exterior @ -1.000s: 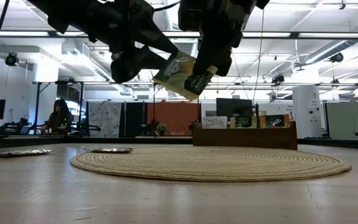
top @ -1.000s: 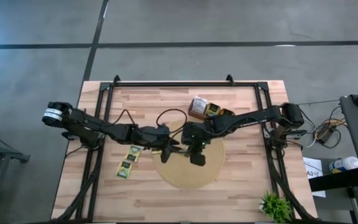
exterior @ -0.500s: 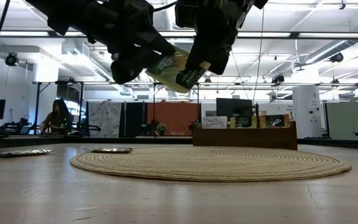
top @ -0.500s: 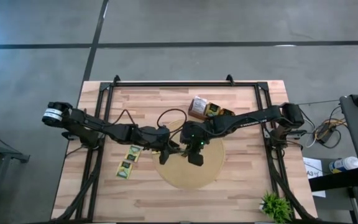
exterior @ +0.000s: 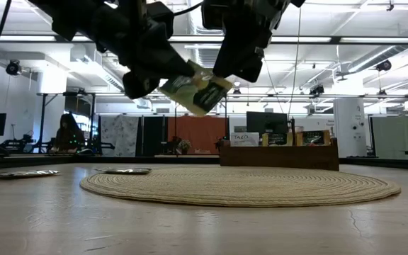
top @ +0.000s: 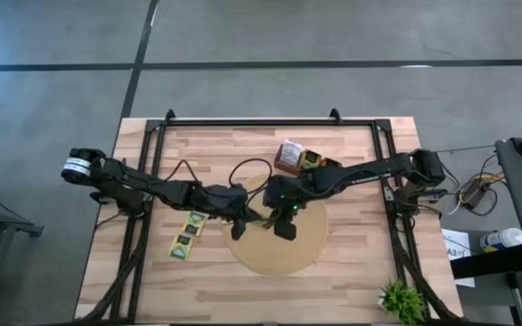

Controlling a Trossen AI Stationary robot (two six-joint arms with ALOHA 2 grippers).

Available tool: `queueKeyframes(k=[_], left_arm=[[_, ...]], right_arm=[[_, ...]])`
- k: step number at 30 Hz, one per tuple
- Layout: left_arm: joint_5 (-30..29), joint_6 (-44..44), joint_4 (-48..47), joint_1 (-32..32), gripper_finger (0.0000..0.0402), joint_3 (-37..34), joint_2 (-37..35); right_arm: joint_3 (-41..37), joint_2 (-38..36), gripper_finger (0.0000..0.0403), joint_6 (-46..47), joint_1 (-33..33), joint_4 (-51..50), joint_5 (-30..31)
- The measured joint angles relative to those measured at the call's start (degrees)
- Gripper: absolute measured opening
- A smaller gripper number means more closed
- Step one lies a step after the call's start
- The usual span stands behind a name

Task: Pick & Place Tea
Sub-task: Put the lemon tea bag into the middle section of the wooden organizer

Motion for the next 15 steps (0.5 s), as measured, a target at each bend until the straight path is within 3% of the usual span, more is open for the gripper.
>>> queueKeyframes(k=[3, 6, 12, 15], left_arm=[[-0.02, -0.15, -1.07, 0.0, 0.0009, 0.0, -0.08], [-0.51, -0.62, -1.2, 0.01, 0.0008, -0.05, -0.6], [-6.89, -1.47, -0.56, -0.33, 0.0007, -0.05, -5.18], [-8.37, -1.46, 2.83, -0.31, 0.0007, -0.93, -8.16]], right_arm=[[0.0, -0.73, 0.0068, -0.01, -0.08, -0.48, 1.35], [0.0, -1.82, 0.01, -0.36, -0.08, -2.49, 7.75], [-1.01, -8.01, 0.0145, 0.65, 0.65, -5.4, 22.07], [-3.44, -12.99, 0.0154, 1.12, 1.29, -2.49, 25.33]])
